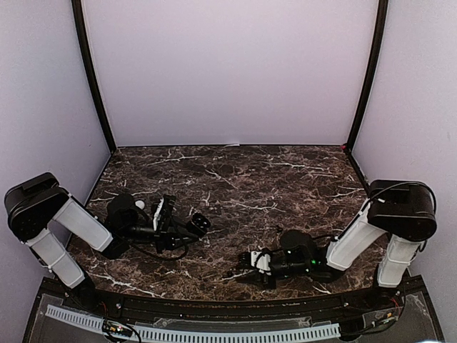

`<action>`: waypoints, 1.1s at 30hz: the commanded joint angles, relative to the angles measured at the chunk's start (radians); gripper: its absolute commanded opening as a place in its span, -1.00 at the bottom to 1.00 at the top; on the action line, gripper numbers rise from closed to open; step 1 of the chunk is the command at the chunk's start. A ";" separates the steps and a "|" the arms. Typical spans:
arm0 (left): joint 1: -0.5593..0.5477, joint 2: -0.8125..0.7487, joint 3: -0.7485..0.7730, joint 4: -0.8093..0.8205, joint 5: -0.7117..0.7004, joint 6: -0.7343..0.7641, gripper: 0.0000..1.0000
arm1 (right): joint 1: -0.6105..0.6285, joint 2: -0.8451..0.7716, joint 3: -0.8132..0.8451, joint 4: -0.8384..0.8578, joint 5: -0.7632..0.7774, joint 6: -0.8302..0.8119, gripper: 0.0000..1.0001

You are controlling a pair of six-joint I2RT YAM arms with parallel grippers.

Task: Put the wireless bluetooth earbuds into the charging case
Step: Move the right earbud to the corner of the board, then pick up the right earbud from the center of the board.

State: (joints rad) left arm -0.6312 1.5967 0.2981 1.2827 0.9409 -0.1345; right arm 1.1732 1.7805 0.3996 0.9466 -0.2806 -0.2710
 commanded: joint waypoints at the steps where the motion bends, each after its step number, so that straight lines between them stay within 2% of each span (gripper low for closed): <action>1: 0.005 -0.035 0.000 -0.010 0.000 0.017 -1.00 | -0.052 0.049 0.071 0.006 -0.095 -0.004 -0.20; 13: 0.007 -0.017 0.007 -0.006 0.011 0.021 -1.00 | -0.081 0.117 0.159 -0.131 -0.228 -0.040 -0.21; 23: 0.005 -0.017 0.010 -0.018 0.012 0.029 -1.00 | -0.083 0.172 0.218 -0.203 -0.223 -0.031 -0.25; 33: 0.005 -0.015 0.018 -0.034 0.011 0.040 -1.00 | -0.084 0.163 0.204 -0.200 -0.219 -0.018 -0.58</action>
State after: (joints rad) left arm -0.6312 1.5921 0.2989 1.2690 0.9417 -0.1127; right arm 1.0954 1.9327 0.6132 0.7731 -0.5087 -0.2951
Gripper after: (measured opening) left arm 0.242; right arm 0.224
